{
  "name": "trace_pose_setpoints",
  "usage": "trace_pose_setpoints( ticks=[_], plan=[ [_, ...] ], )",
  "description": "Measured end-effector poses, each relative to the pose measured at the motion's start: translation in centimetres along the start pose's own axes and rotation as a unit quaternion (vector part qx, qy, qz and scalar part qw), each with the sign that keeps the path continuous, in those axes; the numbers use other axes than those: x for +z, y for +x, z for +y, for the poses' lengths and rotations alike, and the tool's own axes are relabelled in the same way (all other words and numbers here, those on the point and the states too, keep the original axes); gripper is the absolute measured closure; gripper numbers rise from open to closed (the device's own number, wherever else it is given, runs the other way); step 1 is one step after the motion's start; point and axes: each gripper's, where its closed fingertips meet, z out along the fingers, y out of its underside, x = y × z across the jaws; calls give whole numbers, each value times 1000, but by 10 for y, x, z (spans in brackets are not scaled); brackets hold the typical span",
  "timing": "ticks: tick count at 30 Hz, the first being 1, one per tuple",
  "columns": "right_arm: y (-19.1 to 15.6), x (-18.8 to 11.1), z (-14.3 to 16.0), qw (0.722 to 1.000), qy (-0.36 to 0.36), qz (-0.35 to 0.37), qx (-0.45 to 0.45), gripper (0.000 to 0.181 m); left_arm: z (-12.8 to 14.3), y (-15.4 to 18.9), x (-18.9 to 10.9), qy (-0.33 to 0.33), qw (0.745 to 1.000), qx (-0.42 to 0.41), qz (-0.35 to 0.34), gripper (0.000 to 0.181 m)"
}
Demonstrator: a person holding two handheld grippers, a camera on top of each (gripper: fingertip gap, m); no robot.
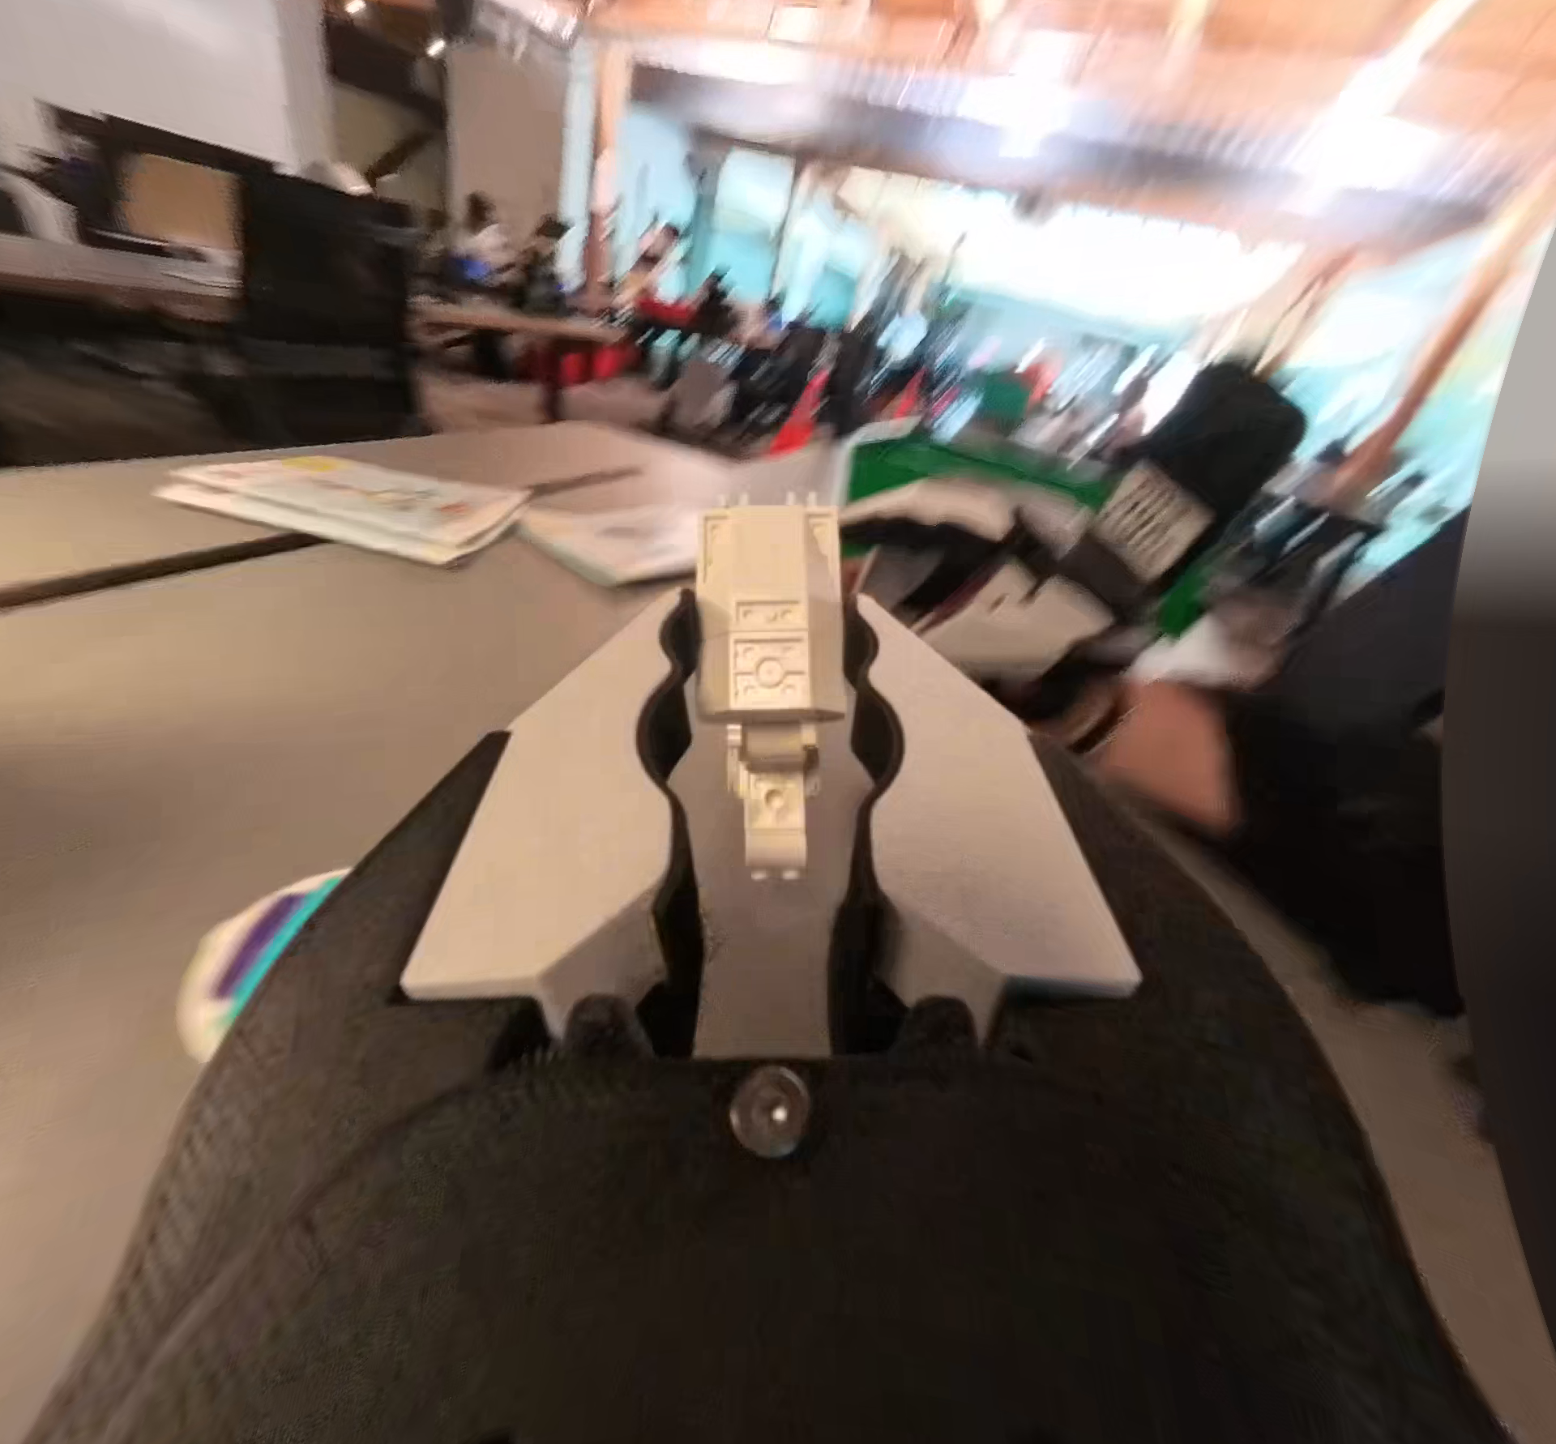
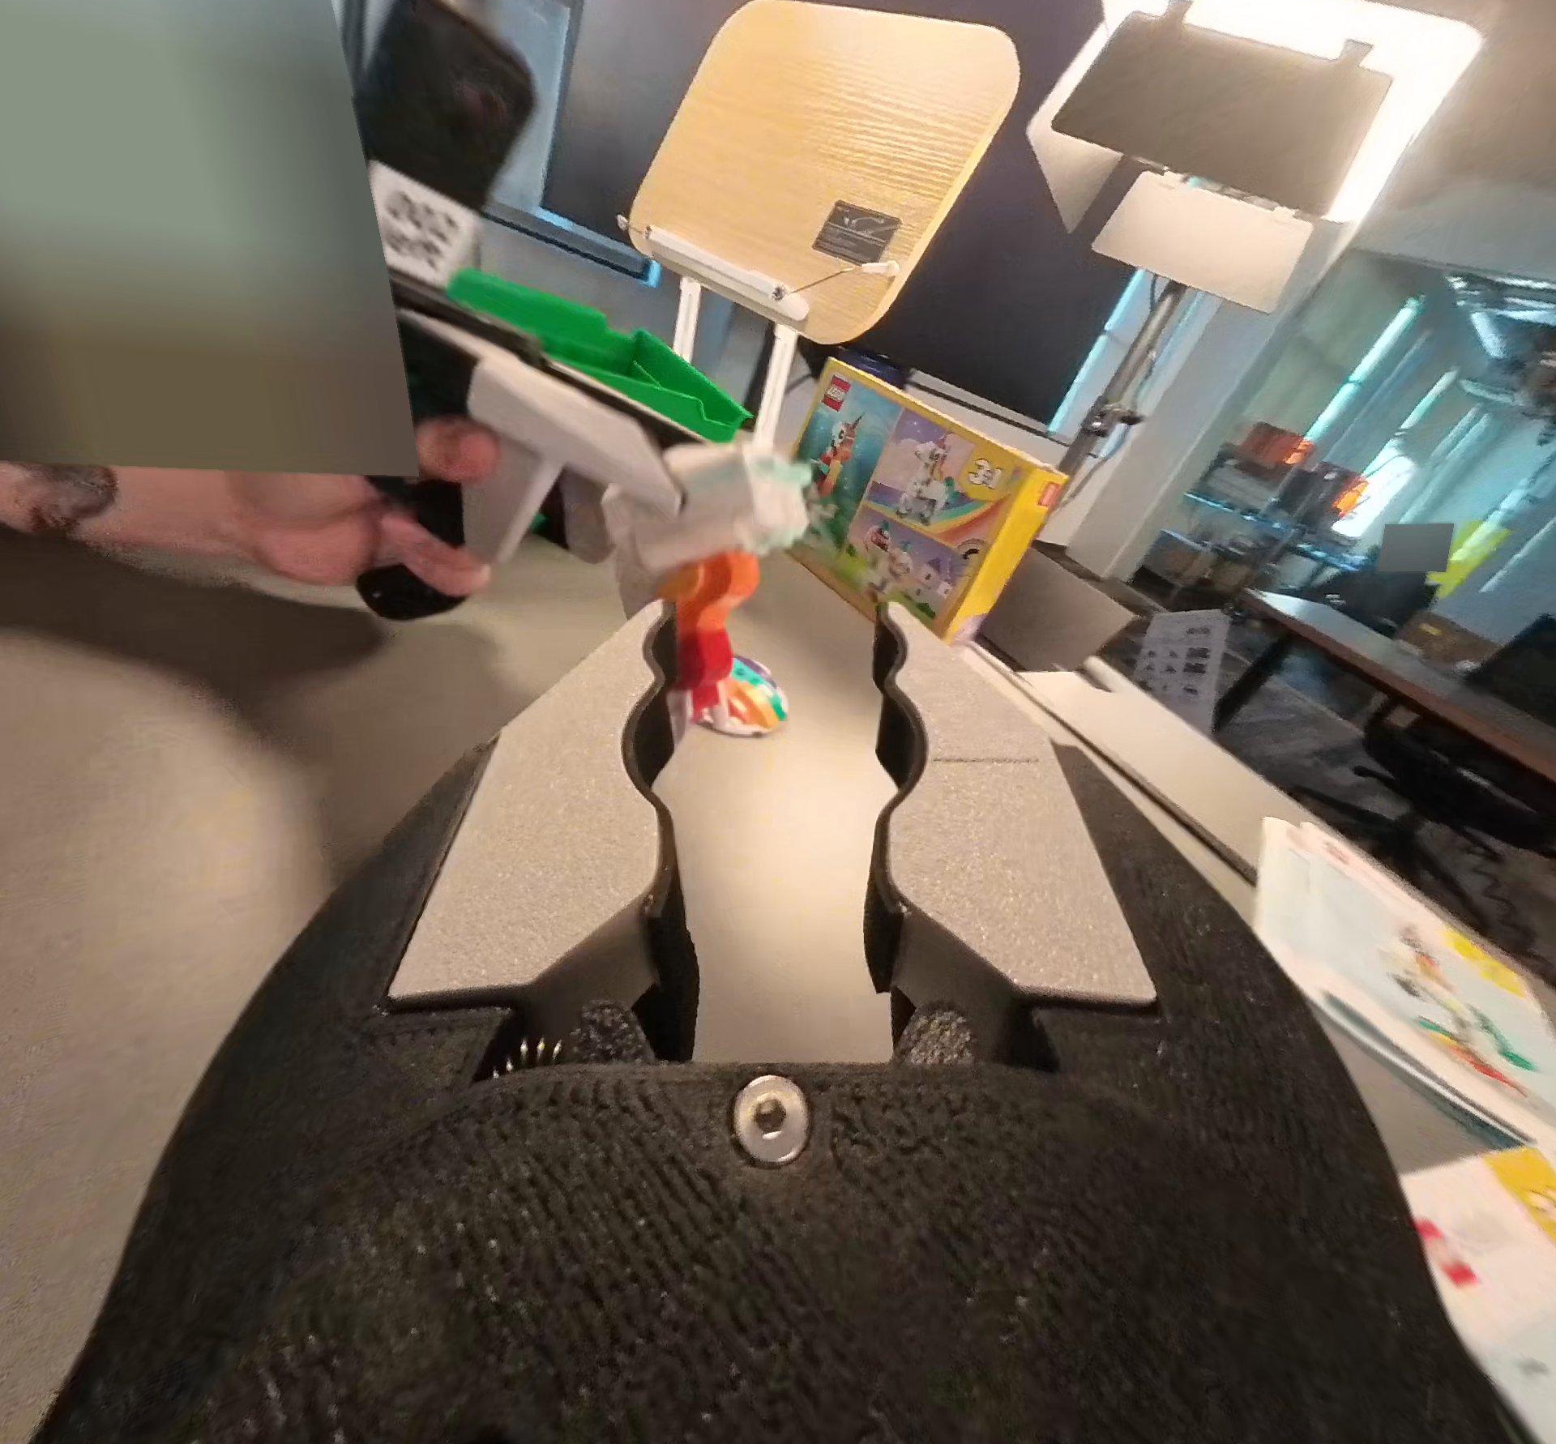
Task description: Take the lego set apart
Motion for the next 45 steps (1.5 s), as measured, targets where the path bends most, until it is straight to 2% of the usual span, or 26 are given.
trace_pose_setpoints(
  ticks=[1,3,8,10,13,15,21,24,28,30,34,39,42,45],
  plan=[
    [-3,0,-2,1000,6,-16,19,136,-9,3,-4,32,998,-46,28,147],
    [-11,0,-5,996,15,-54,68,135,-16,4,-7,55,994,-82,55,147],
    [-34,5,0,962,-6,-159,221,133,-16,19,-4,65,988,-92,101,147],
    [-43,9,5,948,-25,-184,257,133,-16,25,-2,72,985,-102,121,147],
    [-50,11,1,936,-15,-206,285,141,-14,30,0,77,982,-111,134,147],
    [-49,11,1,940,-15,-203,273,153,-14,33,0,74,980,-112,145,147],
    [-42,9,3,957,-31,-175,227,155,-8,26,1,50,985,-104,128,144],
    [-42,10,6,958,-39,-172,227,155,-4,27,2,35,986,-97,130,132],
    [-40,11,8,959,-42,-165,225,155,0,23,2,19,988,-96,123,132],
    [-38,11,7,960,-40,-160,224,155,-4,18,1,31,986,-115,117,120],
    [-32,10,3,960,-23,-150,236,156,-8,11,-2,47,977,-164,125,116],
    [-11,9,18,969,-58,-86,222,158,-21,-13,-13,88,982,-156,63,117],
    [3,6,33,963,-95,-49,247,158,-17,-27,-15,77,989,-130,3,121],
    [13,1,51,944,-139,-23,298,158,-11,-38,-15,52,993,-98,-50,125]
  ],
)
